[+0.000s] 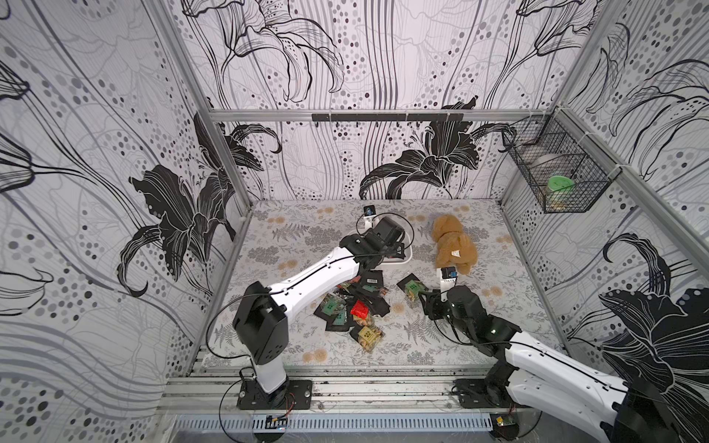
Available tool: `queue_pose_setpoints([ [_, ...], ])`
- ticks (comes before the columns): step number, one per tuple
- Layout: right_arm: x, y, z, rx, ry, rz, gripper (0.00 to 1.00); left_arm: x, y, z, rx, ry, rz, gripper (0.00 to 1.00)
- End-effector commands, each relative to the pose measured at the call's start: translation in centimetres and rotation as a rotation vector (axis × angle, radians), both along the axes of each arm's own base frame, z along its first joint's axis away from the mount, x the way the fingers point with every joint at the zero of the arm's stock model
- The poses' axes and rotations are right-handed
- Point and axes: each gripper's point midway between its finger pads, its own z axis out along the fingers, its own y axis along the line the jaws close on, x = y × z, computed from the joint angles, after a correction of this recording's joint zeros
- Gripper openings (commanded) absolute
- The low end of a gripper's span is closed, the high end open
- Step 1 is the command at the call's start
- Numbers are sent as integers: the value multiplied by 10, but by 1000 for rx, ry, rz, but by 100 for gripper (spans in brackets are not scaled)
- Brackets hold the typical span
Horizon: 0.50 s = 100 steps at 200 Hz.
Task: Put the tea bags into the storage box
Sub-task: Place the tea bag in the storage box.
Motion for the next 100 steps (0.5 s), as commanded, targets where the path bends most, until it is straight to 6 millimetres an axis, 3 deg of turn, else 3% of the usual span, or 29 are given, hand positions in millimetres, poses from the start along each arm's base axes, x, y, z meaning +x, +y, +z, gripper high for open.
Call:
queue_pose_setpoints([
  [1,0,-9,-1,-9,-21,-36,58,27,-32,0,-145,-3,-108,0],
  [33,0,-9,-1,-5,-25,-32,59,53,-36,-26,-247,50,-112,0],
  [56,1,-6,-4,-12,-9,-20,60,63,-36,-34,-294,69,-122,0],
  [67,1,-5,-6,-19,-2,-19,60,69,-30,-40,-292,77,-110,15],
  [80,1,-3,-6,-17,2,-13,60,75,-16,-40,-250,60,-88,23],
  [100,1,-1,-9,-22,9,-5,63,81,20,-32,-134,21,-2,57],
])
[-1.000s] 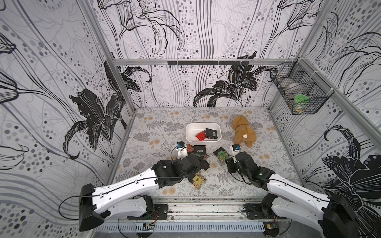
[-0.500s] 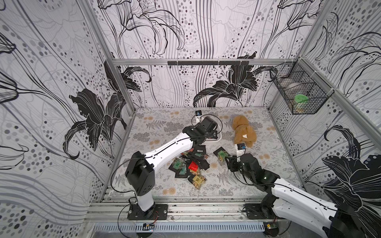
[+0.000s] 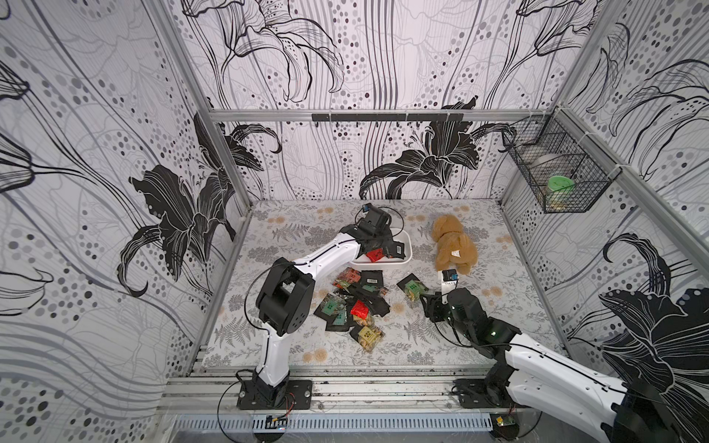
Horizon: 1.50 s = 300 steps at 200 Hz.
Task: Put the tea bags into the storage box
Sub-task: Place the tea bag in the storage box, then pick up the tea bag from the center of the board.
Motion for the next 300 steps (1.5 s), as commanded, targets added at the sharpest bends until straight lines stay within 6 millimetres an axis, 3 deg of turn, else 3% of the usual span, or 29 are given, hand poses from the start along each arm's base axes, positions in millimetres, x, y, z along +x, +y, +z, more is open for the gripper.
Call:
queue_pose_setpoints([
  [1,3,3,4,5,-11,6,63,16,28,29,66,-89,67,58],
  [11,3,2,3,4,-10,3,65,16,49,38,126,-101,120,75],
  [17,3,3,3,3,-8,3,66,15,61,44,157,-114,150,79],
  [36,3,3,1,-3,-3,4,69,2,94,62,230,-157,235,82],
  [53,4,3,1,-9,-2,3,70,-16,106,70,217,-175,244,82],
  [70,4,1,0,-18,-4,-2,70,-37,104,70,159,-161,200,82],
  [125,2,3,3,3,-18,15,71,-124,106,33,-39,-42,90,81],
  [169,1,13,1,21,20,47,71,-187,104,16,-112,-32,53,82],
  [207,-12,34,10,128,105,123,69,-227,108,6,-161,-55,82,82],
  [230,-22,48,16,208,176,170,68,-247,96,-7,-225,-33,47,82],
  [268,-24,43,6,169,327,65,62,-281,64,-29,-379,8,-6,81],
  [300,-39,78,10,151,334,138,62,-302,52,-42,-406,43,-17,80],
])
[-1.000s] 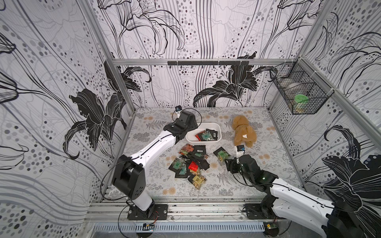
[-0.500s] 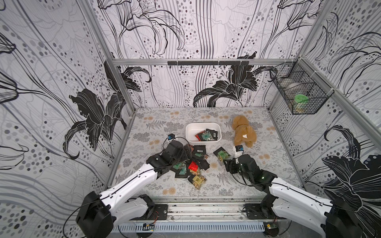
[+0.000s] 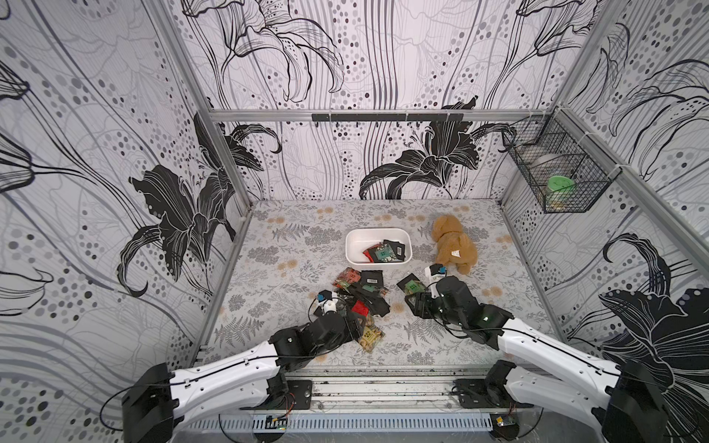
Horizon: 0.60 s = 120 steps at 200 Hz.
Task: Put the tea bags into the storage box
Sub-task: Pick up the tea bag from the center of the board.
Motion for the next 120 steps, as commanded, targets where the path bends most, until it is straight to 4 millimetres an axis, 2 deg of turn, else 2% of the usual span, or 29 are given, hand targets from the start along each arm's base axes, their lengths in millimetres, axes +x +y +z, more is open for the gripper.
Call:
queue_pose_setpoints([
  [1,-15,20,-2,-23,52,29,62,2,-17,19,-142,-29,63,79],
  [14,-19,33,-4,-73,60,57,61,-7,-24,20,-165,-36,39,79],
  [34,-23,58,0,-90,62,117,51,-19,-32,15,-190,-27,3,79],
  [48,-28,72,-2,-96,60,146,46,-23,-31,7,-164,-11,1,79],
  [82,-34,76,-24,-132,96,137,35,-26,-22,-1,-162,1,25,78],
  [120,-44,78,-46,-161,135,132,31,-27,-15,-3,-208,4,43,78],
])
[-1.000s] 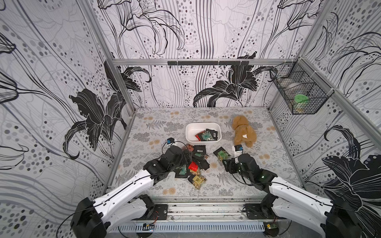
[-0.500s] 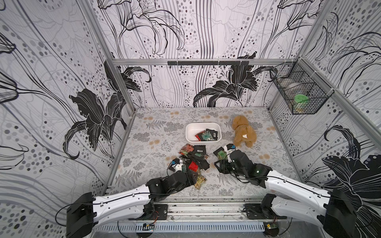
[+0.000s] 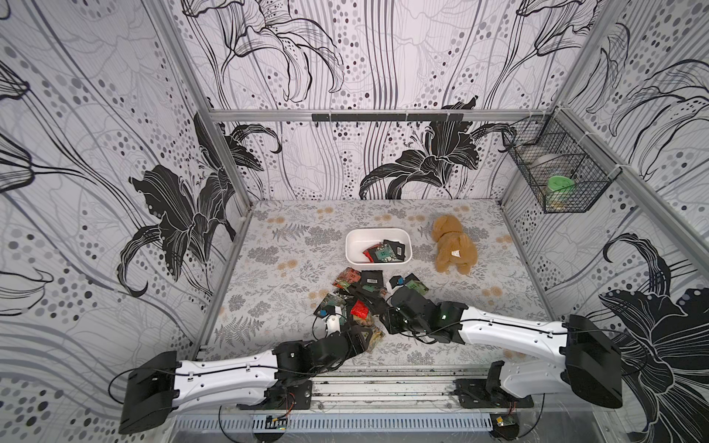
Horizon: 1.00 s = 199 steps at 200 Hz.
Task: Put the tea bags into the storage box
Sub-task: Pick up the tea bag from the center of the board.
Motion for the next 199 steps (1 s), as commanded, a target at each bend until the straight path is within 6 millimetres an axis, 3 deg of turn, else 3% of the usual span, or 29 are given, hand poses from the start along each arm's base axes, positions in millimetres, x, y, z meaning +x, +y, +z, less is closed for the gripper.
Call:
queue_pose_setpoints([
  [1,-4,-2,-17,-31,15,-27,31,3,2,5,-58,-13,37,78],
  [33,-9,0,-35,-51,53,-20,28,6,8,2,20,-18,70,75],
  [62,-12,3,-44,-71,63,-7,28,7,-2,2,46,-20,52,67],
  [98,-14,8,-57,-78,86,1,27,9,10,-13,89,-5,103,66],
  [136,-15,14,-63,-81,98,15,26,8,19,-23,76,11,131,66],
  [199,-14,11,-73,-125,108,10,23,6,16,-30,42,35,136,60],
])
